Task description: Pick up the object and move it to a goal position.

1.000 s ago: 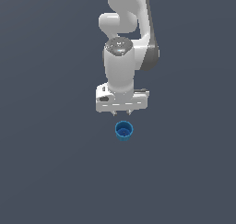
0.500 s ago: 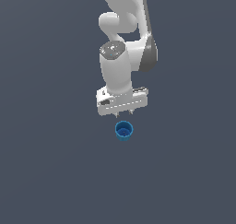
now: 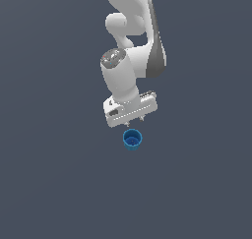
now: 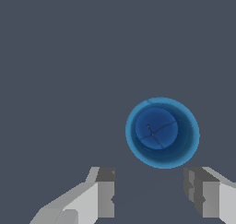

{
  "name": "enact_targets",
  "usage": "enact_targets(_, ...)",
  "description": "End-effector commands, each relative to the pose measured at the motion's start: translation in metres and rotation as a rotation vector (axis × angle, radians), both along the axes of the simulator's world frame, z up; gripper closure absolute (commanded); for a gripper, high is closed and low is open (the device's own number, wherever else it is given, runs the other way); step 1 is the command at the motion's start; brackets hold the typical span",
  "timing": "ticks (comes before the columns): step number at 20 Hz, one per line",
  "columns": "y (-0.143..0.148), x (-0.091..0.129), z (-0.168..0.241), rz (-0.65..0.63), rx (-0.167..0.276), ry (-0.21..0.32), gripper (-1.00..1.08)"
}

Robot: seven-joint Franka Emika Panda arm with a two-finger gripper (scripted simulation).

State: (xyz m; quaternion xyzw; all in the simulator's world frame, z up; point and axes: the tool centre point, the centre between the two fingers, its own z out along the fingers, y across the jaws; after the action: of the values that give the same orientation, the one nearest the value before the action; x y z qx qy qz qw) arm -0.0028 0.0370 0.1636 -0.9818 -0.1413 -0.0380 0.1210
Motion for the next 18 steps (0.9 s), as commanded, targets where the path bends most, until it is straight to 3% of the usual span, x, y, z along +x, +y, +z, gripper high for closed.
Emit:
enact_targets(1,0.002,-0.001,-0.002,0.030,0.025,-0.013,-0.20)
enact_targets(18,0.015,-0.004,-0.016,0.206,0.168,-0.138,-0.20)
